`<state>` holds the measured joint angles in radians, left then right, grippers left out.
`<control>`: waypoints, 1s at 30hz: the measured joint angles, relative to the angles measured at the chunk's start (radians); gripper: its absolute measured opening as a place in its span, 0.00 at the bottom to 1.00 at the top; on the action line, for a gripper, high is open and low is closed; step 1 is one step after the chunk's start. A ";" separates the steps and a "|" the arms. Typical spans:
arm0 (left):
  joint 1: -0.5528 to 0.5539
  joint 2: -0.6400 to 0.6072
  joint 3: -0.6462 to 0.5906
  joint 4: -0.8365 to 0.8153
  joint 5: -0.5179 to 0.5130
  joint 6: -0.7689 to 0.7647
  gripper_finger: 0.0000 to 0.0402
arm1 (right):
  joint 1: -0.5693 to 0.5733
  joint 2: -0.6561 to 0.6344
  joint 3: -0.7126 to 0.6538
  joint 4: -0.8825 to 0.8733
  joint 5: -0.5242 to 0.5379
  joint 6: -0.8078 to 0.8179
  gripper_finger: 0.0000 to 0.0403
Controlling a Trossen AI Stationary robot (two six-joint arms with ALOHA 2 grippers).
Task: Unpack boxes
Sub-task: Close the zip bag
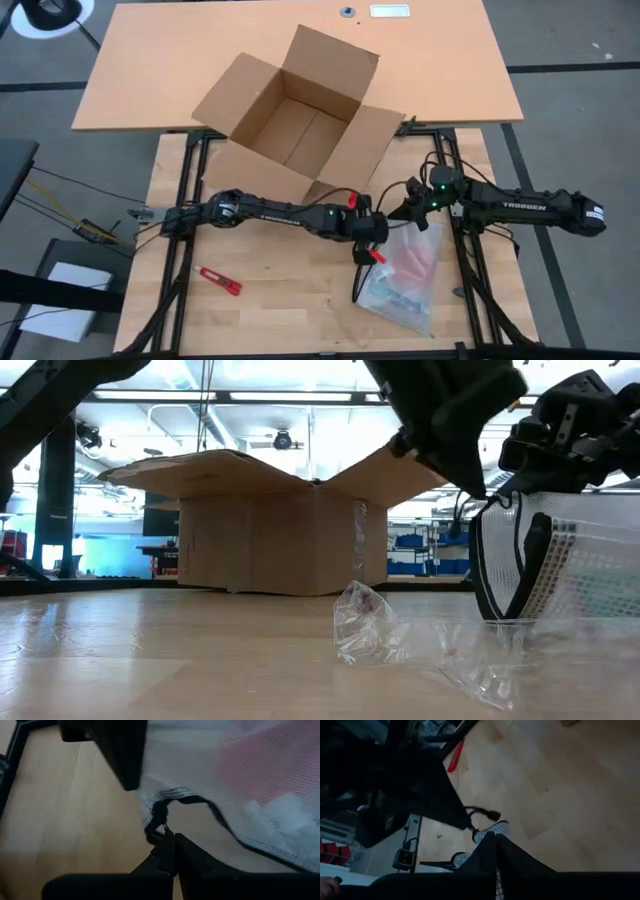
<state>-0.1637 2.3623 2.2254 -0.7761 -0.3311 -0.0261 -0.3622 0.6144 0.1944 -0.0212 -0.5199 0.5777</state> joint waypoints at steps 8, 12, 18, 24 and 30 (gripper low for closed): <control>-0.003 0.000 -0.003 0.069 -0.024 0.027 0.04 | 0.002 0.001 0.000 0.004 -0.048 -0.003 0.01; 0.023 0.000 0.003 0.053 -0.022 0.053 0.03 | 0.002 0.001 0.000 0.034 -0.096 -0.010 0.06; 0.056 0.001 0.003 0.078 -0.016 0.074 0.03 | 0.014 0.001 0.000 0.123 -0.117 -0.046 0.19; 0.072 0.001 0.003 0.067 0.019 0.094 0.03 | 0.010 0.001 0.022 0.108 -0.111 -0.190 0.34; 0.062 0.000 0.003 0.066 0.047 0.105 0.03 | -0.014 0.001 0.135 0.126 -0.049 -0.355 0.39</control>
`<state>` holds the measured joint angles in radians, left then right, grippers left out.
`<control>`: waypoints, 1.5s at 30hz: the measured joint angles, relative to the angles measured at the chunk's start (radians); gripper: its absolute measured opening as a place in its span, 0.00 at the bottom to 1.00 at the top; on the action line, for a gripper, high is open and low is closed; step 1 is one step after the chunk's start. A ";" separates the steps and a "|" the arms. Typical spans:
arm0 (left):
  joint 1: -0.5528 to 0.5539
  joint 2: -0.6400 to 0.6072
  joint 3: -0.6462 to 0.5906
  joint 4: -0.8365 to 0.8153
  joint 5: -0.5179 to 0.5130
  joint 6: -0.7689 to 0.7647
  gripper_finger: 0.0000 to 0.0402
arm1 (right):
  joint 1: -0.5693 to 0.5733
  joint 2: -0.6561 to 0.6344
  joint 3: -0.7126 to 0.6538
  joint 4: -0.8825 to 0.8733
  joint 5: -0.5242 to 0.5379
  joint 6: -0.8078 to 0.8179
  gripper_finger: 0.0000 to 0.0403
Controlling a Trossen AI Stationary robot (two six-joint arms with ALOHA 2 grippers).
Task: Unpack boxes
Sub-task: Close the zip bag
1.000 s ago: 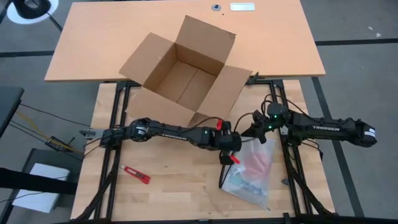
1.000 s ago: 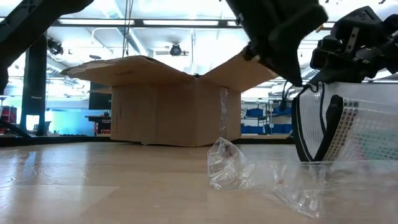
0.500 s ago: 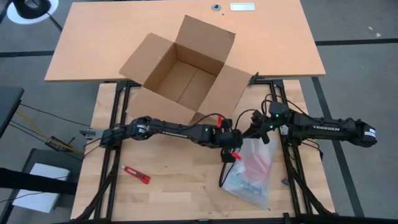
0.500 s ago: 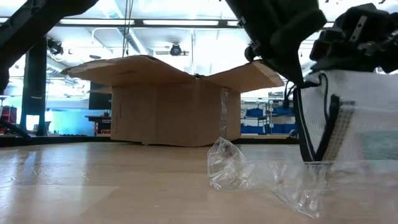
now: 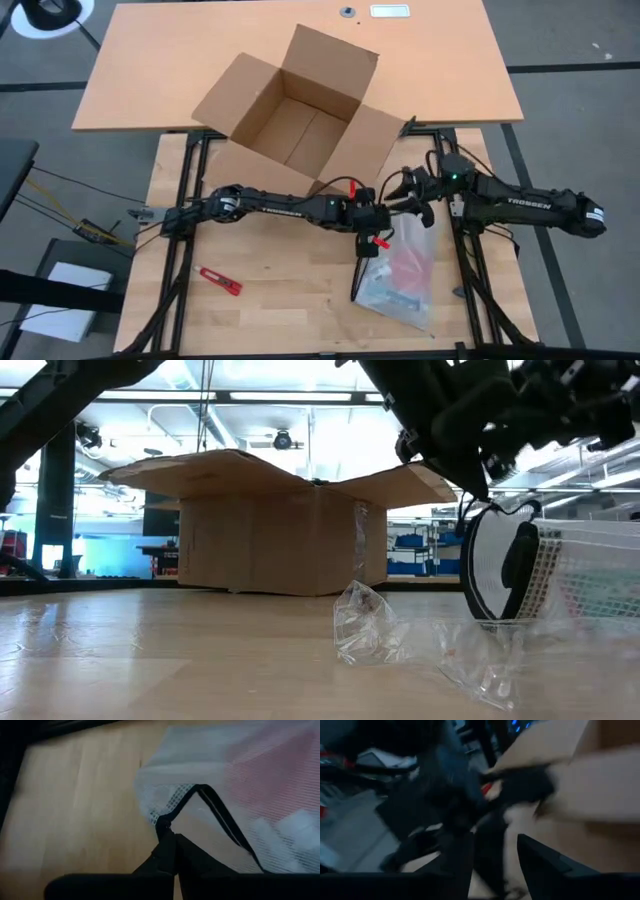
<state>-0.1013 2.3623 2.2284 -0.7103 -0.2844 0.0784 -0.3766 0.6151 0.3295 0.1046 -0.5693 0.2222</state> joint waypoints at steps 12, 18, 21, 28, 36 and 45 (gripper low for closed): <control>0.001 -0.025 0.003 0.008 0.010 0.022 0.03 | -0.025 0.210 0.107 -0.447 -0.072 -0.477 0.34; 0.001 -0.025 0.002 0.011 0.021 0.022 0.03 | -0.023 0.334 0.227 -0.513 -0.090 -0.628 0.31; 0.001 -0.025 0.002 0.011 0.022 0.022 0.03 | -0.023 0.403 0.289 -0.594 -0.105 -0.718 0.30; 0.001 -0.031 0.002 0.010 0.025 0.022 0.03 | -0.023 0.502 0.378 -0.758 -0.129 -0.883 0.22; 0.001 -0.031 0.001 0.026 0.026 0.017 0.03 | 0.000 0.513 0.389 -0.761 -0.126 -0.899 0.15; 0.001 -0.031 0.001 0.068 0.024 0.015 0.03 | 0.042 0.524 0.388 -0.734 -0.095 -0.897 0.02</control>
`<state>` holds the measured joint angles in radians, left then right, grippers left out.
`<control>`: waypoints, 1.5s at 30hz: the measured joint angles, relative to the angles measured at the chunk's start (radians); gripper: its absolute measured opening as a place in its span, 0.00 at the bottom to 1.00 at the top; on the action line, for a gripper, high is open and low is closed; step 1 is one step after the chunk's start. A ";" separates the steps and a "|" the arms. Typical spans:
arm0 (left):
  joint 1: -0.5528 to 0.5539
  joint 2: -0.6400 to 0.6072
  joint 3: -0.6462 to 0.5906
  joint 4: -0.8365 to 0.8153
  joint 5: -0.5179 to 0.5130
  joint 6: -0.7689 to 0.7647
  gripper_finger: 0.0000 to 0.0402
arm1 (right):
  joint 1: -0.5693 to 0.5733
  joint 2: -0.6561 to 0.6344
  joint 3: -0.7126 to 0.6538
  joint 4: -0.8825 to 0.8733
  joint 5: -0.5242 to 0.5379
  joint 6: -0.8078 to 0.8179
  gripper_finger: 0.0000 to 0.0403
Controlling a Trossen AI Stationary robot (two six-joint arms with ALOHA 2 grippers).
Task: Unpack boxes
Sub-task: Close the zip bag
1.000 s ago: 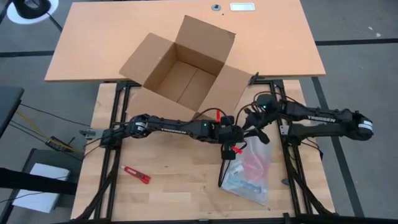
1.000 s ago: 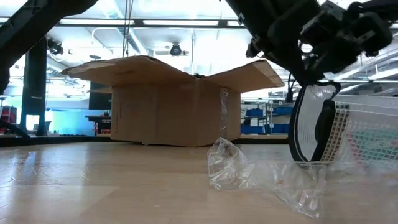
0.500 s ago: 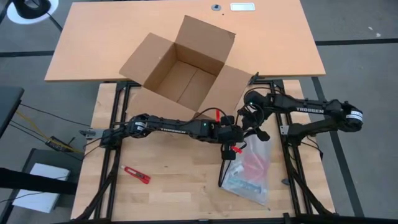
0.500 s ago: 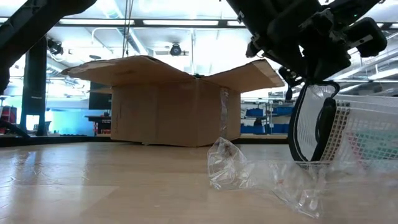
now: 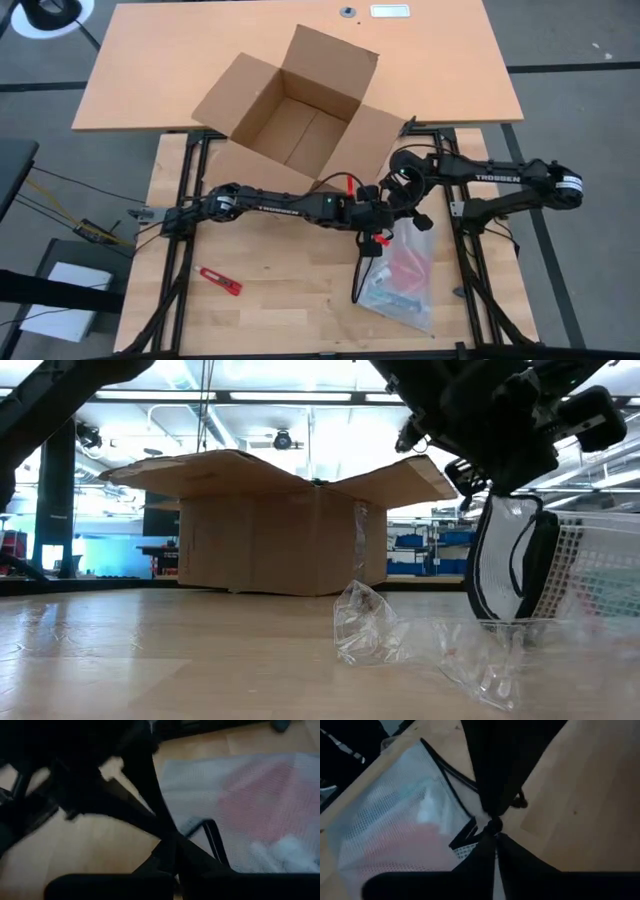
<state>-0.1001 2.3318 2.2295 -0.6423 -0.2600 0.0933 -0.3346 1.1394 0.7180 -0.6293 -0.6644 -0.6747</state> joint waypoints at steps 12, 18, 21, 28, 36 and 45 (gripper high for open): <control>-0.040 0.000 -0.001 -0.081 0.015 -0.049 0.03 | -0.100 0.006 0.000 -0.011 -0.016 0.120 0.00; -0.026 -0.026 -0.003 -0.097 -0.001 -0.111 0.04 | -0.093 0.003 0.000 -0.019 -0.010 0.151 0.00; 0.023 -0.059 -0.001 -0.128 0.114 -0.244 0.08 | -0.072 0.003 0.000 -0.016 0.006 0.152 0.00; 0.107 -0.064 -0.037 -0.092 0.359 -0.389 0.31 | -0.054 0.003 0.000 -0.011 0.045 0.151 0.00; 0.107 -0.064 -0.137 -0.015 0.326 -0.319 0.50 | -0.054 0.003 0.000 -0.014 0.049 0.149 0.00; 0.117 -0.050 -0.220 0.114 0.254 -0.130 0.50 | -0.054 0.003 0.000 -0.009 0.048 0.142 0.00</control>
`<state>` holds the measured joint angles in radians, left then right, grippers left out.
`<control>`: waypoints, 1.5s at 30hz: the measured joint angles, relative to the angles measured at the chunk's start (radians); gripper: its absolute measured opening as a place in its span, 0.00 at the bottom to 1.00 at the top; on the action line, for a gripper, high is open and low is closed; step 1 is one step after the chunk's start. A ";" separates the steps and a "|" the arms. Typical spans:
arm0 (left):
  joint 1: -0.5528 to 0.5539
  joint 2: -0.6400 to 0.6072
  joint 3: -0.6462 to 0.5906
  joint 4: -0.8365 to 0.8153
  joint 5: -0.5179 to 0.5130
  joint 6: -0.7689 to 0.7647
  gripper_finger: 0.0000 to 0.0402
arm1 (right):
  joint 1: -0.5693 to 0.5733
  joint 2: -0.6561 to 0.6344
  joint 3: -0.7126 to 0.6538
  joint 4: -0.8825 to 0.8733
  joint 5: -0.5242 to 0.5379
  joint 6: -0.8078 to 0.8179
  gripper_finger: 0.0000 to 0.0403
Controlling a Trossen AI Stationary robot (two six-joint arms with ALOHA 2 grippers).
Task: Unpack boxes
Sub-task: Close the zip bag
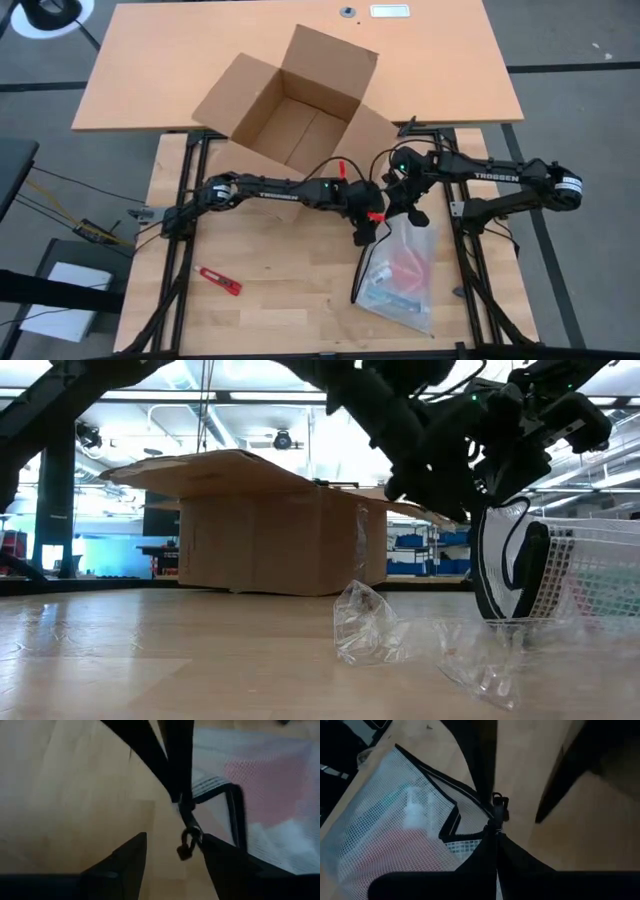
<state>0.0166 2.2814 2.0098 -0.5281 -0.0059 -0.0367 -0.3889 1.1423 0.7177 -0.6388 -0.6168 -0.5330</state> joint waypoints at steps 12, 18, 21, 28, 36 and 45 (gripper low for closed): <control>0.029 -0.001 -0.009 0.094 0.075 0.086 0.39 | 0.000 0.000 0.000 0.002 0.020 0.001 0.00; 0.037 0.000 -0.009 0.048 0.112 0.118 0.12 | 0.000 0.000 0.000 0.011 0.024 0.006 0.00; 0.038 0.002 -0.009 0.049 0.109 0.134 0.03 | 0.001 0.000 0.000 0.011 0.022 0.006 0.00; 0.030 -0.001 0.068 -0.063 0.098 0.130 0.02 | -0.002 0.000 0.003 0.027 0.009 0.010 0.00; -0.028 0.002 0.113 -0.161 -0.042 0.105 0.02 | -0.052 0.001 0.002 0.051 -0.018 0.043 0.00; -0.119 0.007 0.113 -0.173 -0.127 0.106 0.02 | -0.150 -0.005 -0.002 0.032 -0.010 0.061 0.00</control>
<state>-0.1023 2.2883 2.1227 -0.7007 -0.1326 0.0692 -0.5388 1.1375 0.7162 -0.6067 -0.6265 -0.4721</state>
